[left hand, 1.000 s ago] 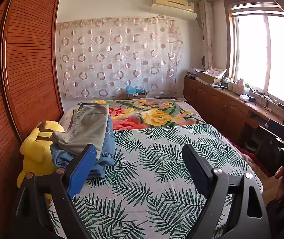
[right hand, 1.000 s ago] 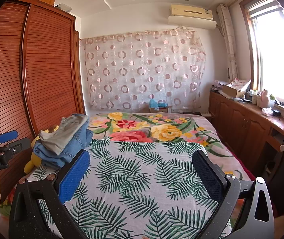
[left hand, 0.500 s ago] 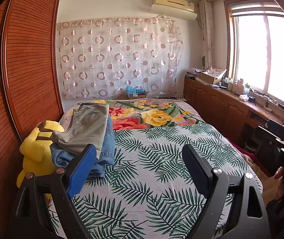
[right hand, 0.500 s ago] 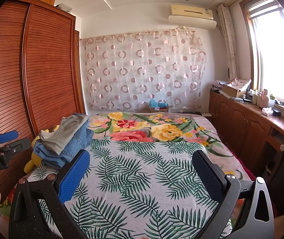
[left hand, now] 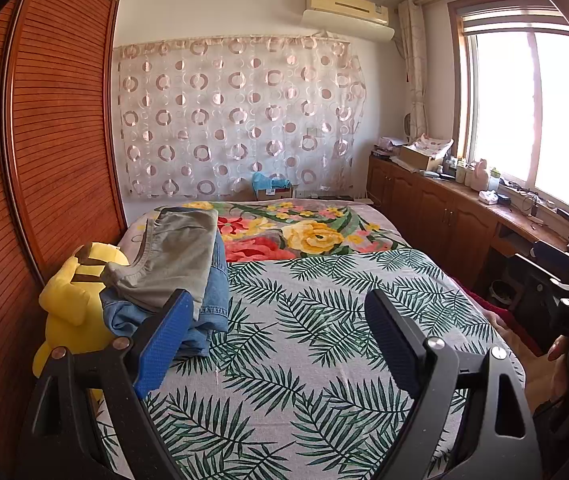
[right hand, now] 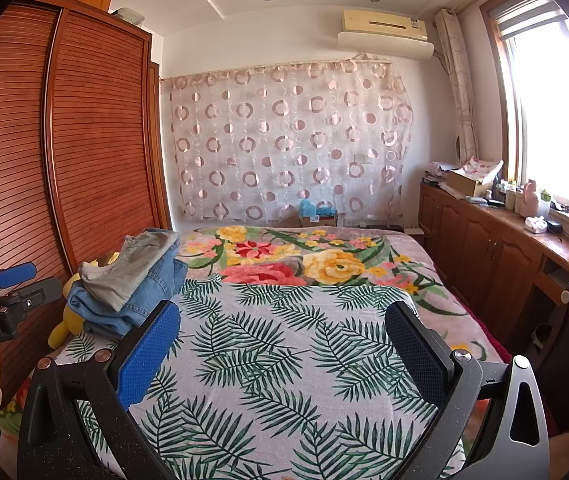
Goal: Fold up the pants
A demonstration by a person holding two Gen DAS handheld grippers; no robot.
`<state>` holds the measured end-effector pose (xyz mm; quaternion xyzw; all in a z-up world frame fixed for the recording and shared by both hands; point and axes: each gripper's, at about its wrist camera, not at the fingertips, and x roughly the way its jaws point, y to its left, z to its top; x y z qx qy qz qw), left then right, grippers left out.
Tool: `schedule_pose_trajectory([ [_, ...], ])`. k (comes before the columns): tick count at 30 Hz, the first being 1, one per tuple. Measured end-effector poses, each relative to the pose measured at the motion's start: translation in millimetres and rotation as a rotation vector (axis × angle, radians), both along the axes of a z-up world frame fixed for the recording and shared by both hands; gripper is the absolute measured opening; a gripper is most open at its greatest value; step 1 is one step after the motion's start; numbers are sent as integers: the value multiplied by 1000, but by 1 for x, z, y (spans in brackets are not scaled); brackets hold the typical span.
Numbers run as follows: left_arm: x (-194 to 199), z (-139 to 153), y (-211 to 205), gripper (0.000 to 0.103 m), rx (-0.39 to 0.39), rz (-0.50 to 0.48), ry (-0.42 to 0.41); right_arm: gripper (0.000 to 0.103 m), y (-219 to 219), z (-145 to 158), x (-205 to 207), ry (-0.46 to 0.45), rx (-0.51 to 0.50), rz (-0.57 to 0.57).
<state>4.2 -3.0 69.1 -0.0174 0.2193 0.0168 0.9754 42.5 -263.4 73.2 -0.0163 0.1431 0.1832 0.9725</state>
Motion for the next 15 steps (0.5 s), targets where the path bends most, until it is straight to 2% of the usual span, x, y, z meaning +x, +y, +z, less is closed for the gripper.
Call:
schedule_pose_trajectory([
  [15,0,-1,0,88,-1,0,-1,102,1,-1,0,2,-1,0],
])
